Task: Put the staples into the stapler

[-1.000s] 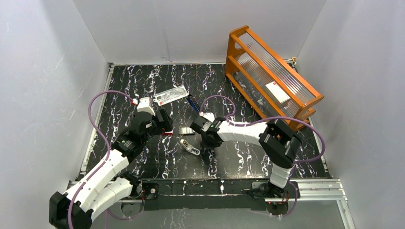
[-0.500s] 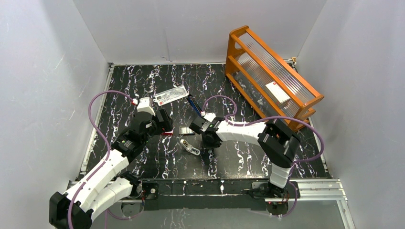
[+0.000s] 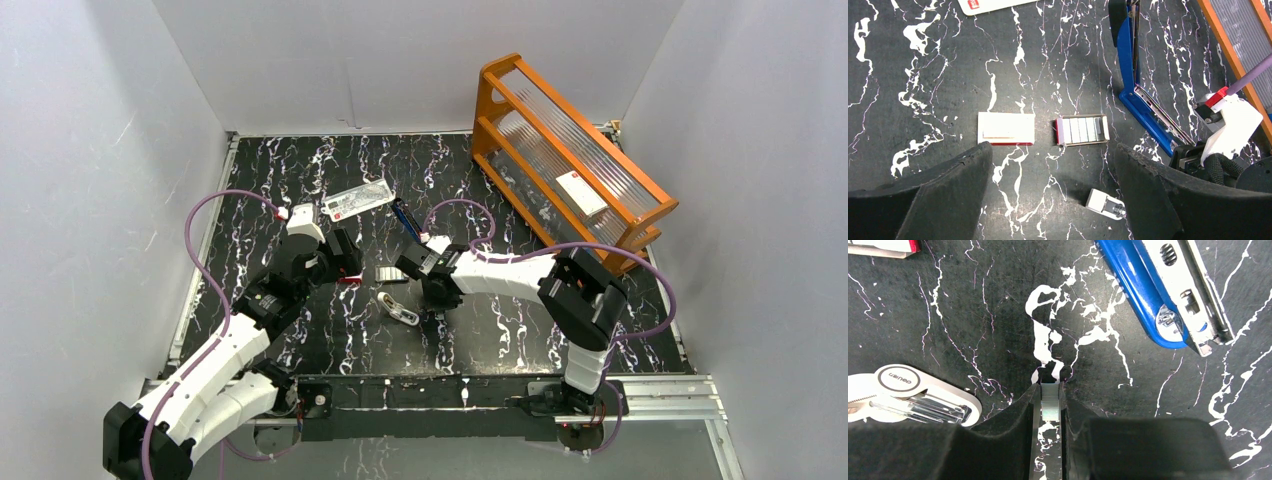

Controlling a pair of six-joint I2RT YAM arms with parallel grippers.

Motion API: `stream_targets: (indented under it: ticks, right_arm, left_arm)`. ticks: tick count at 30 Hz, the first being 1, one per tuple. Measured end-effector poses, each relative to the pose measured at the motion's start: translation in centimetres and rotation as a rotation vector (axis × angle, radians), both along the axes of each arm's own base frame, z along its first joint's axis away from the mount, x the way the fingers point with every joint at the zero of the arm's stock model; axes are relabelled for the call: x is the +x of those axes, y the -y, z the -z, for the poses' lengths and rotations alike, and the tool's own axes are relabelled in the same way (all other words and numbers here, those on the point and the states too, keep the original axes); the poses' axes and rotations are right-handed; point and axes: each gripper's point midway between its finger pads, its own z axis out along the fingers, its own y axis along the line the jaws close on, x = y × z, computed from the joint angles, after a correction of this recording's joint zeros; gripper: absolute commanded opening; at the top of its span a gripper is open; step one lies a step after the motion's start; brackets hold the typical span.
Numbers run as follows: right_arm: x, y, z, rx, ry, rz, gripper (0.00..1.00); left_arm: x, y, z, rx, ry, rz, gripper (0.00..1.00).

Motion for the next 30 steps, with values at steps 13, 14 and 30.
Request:
stream_targets:
  ticks: [13, 14, 30]
  right_arm:
    - [2.5, -0.7, -2.1, 0.034, 0.132, -0.167, 0.25]
    - [3.0, -0.8, -3.0, 0.054, 0.156, -0.188, 0.25]
    - [10.9, 1.0, -7.9, 0.190, 0.317, -0.460, 0.23]
  left_arm:
    - [0.0, 0.5, 0.6, -0.003, -0.023, 0.018, 0.88]
    - [0.0, 0.5, 0.7, -0.003, -0.026, 0.019, 0.88]
    - [0.6, 1.9, 3.0, -0.007, -0.102, 0.049, 0.88]
